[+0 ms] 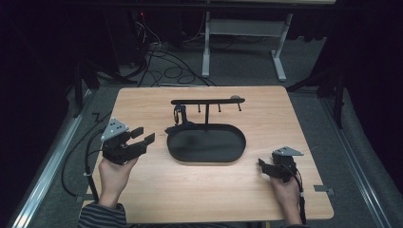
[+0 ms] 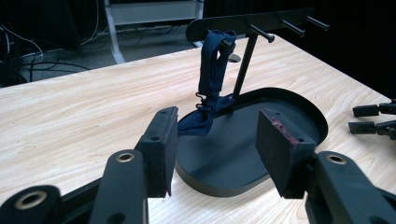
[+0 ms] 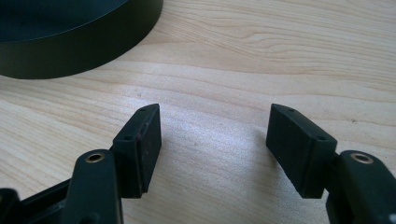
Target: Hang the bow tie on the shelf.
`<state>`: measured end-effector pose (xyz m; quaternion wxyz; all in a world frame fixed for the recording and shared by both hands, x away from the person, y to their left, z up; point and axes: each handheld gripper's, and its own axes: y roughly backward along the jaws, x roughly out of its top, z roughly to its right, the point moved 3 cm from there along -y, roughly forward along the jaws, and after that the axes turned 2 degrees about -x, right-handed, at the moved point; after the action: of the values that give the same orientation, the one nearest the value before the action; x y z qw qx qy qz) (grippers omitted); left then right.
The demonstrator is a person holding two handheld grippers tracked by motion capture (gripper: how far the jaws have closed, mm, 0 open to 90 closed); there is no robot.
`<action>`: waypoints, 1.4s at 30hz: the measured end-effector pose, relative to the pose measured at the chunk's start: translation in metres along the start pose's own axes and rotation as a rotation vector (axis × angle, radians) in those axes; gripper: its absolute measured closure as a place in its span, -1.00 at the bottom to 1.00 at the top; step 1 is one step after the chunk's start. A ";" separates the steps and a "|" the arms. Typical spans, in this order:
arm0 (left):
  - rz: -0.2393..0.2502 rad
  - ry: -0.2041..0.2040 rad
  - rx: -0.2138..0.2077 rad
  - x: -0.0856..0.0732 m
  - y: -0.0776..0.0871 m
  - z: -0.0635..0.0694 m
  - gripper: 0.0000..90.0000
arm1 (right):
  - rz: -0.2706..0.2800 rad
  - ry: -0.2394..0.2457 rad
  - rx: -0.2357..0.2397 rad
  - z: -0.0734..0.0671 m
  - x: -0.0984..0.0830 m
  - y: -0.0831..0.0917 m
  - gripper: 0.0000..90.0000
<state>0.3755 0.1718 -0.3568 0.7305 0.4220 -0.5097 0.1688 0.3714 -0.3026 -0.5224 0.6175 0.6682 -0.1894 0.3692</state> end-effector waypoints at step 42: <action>-0.003 0.063 0.064 -0.044 0.024 -0.016 0.06 | 0.000 0.000 -0.001 0.000 0.000 0.000 -0.17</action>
<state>0.3503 0.2061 -0.3868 0.7326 0.4405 -0.4802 0.1968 0.3713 -0.3026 -0.5224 0.6179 0.6678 -0.1896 0.3692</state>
